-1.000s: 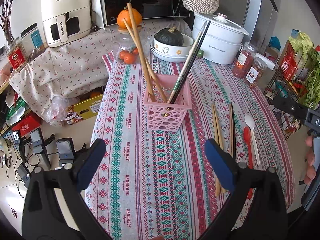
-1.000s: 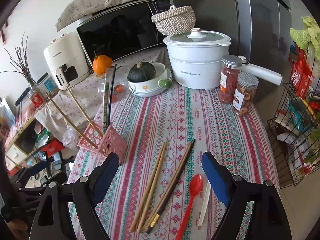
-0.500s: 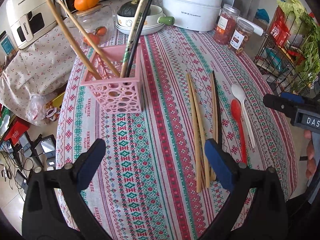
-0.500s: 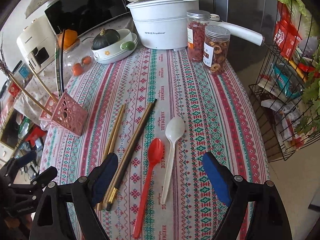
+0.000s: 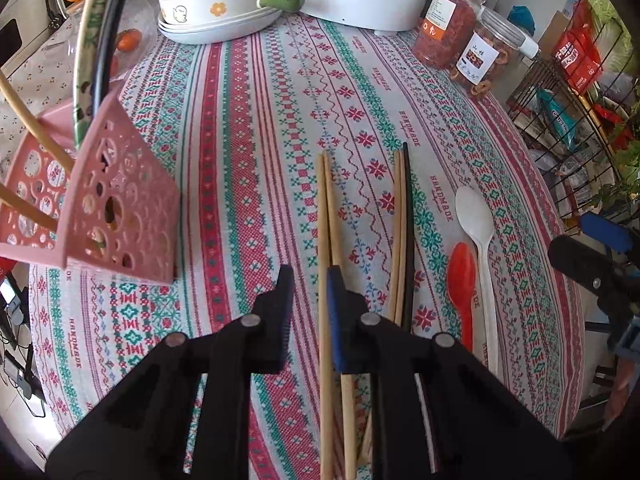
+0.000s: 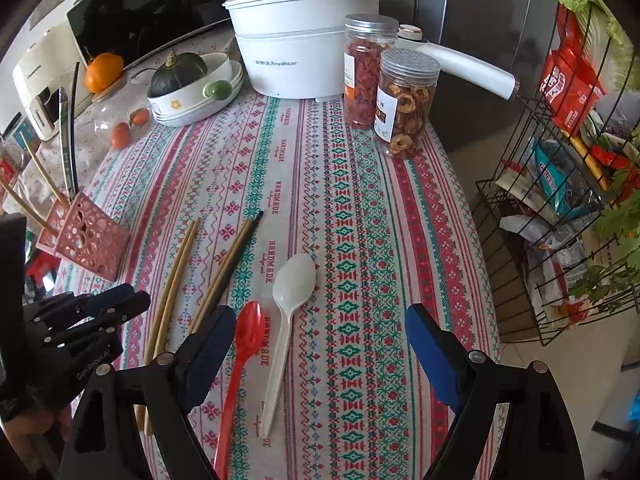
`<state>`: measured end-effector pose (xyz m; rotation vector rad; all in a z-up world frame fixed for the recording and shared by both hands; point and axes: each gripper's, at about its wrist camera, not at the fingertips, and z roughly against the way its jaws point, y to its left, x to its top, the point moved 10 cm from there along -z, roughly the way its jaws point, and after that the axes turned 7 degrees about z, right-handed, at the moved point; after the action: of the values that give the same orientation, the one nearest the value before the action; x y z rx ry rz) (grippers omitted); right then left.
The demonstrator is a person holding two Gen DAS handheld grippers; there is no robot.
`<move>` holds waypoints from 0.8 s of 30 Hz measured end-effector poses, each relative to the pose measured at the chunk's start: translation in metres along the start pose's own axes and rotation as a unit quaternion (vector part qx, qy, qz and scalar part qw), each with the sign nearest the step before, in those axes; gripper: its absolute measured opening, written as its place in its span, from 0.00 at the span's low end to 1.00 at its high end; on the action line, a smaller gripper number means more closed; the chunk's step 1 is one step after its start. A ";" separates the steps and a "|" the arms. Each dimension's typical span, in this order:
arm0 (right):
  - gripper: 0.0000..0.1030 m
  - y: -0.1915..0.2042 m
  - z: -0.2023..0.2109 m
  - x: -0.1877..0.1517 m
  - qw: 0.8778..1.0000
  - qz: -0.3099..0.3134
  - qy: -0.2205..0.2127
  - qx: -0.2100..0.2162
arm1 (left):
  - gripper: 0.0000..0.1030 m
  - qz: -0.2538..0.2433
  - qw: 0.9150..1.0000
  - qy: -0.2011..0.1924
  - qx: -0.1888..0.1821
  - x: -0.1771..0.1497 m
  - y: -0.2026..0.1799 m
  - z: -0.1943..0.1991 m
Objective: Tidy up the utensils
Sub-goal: 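Lower the left tool onto the loose chopsticks and close on a wooden one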
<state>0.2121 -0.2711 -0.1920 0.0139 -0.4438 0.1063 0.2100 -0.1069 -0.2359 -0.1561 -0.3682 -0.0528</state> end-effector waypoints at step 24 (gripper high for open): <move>0.85 0.000 0.004 0.000 1.000 0.002 -0.001 0.008 | 0.07 0.011 1.000 0.019 0.000 0.008 -0.008 -0.022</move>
<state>0.2098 -0.2709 -0.1882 0.0286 -0.4459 0.1133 0.2248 -0.1189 -0.2521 -0.1583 -0.3278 -0.0336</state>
